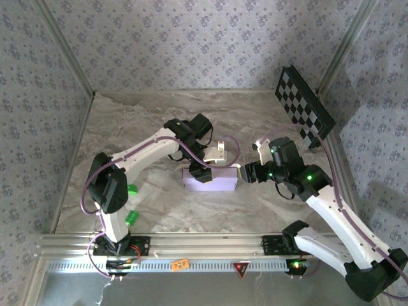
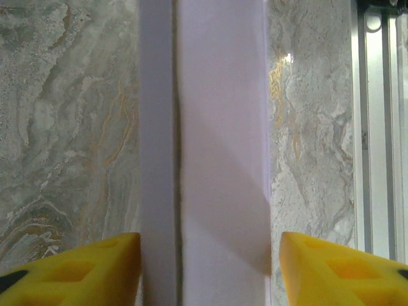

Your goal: Fold the paper box

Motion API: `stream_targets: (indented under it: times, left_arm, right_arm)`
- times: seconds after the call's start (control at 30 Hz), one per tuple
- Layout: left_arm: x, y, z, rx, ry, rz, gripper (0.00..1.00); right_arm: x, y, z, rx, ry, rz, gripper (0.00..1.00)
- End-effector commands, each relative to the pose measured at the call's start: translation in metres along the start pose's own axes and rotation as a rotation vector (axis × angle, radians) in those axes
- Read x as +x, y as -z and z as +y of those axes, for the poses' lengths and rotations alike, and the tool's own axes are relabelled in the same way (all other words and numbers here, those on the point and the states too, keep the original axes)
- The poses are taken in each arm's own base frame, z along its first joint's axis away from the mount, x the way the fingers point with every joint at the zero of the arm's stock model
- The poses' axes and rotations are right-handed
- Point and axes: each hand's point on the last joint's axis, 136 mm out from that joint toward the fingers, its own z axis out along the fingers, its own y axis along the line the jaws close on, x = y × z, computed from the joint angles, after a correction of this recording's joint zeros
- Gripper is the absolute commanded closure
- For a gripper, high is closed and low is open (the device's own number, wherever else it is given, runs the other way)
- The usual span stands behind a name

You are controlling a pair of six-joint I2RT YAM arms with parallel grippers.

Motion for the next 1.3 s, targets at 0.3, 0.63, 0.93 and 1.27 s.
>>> stream_targets:
  times: [0.3, 0.63, 0.93, 1.27]
  left_arm:
    - [0.002, 0.006, 0.002, 0.007, 0.003, 0.013, 0.59]
    - [0.002, 0.007, 0.002, 0.006, 0.012, 0.009, 0.62]
    - [0.002, 0.007, 0.004, -0.006, 0.014, 0.012, 0.63]
    - [0.003, 0.006, 0.007, -0.017, 0.017, 0.016, 0.64]
  right_arm:
    - [-0.006, 0.004, -0.002, 0.022, -0.047, 0.012, 0.36]
    - [-0.006, -0.016, 0.006, 0.009, -0.072, 0.078, 0.45]
    - [-0.006, -0.037, 0.014, -0.03, -0.068, 0.136, 0.58]
    - [0.002, -0.04, 0.023, -0.059, -0.103, 0.149, 0.7]
